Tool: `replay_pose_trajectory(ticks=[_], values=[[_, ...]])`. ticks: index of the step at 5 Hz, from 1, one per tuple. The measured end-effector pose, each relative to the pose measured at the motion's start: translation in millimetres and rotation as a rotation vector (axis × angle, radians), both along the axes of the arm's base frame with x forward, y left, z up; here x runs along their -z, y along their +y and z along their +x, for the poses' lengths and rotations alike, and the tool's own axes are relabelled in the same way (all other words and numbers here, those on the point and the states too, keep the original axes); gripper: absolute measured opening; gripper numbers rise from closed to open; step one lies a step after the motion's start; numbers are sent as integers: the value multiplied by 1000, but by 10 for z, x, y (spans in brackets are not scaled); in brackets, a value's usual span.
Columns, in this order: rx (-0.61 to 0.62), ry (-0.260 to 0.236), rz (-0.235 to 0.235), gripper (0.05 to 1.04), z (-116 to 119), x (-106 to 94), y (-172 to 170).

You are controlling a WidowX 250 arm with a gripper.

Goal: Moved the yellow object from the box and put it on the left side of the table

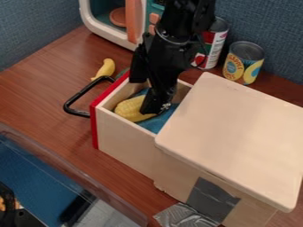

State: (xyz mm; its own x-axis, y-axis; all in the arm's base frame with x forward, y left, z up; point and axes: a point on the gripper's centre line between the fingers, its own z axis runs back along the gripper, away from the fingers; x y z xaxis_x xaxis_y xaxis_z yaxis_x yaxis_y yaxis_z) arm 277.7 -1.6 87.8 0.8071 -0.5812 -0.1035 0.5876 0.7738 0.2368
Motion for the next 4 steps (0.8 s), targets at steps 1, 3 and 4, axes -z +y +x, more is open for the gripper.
replay_pose_trajectory(ticks=[1,3,4], values=[[0,-16,4,999,16,14,7],[10,-9,5,999,38,128,38],[35,23,24,999,45,262,23]])
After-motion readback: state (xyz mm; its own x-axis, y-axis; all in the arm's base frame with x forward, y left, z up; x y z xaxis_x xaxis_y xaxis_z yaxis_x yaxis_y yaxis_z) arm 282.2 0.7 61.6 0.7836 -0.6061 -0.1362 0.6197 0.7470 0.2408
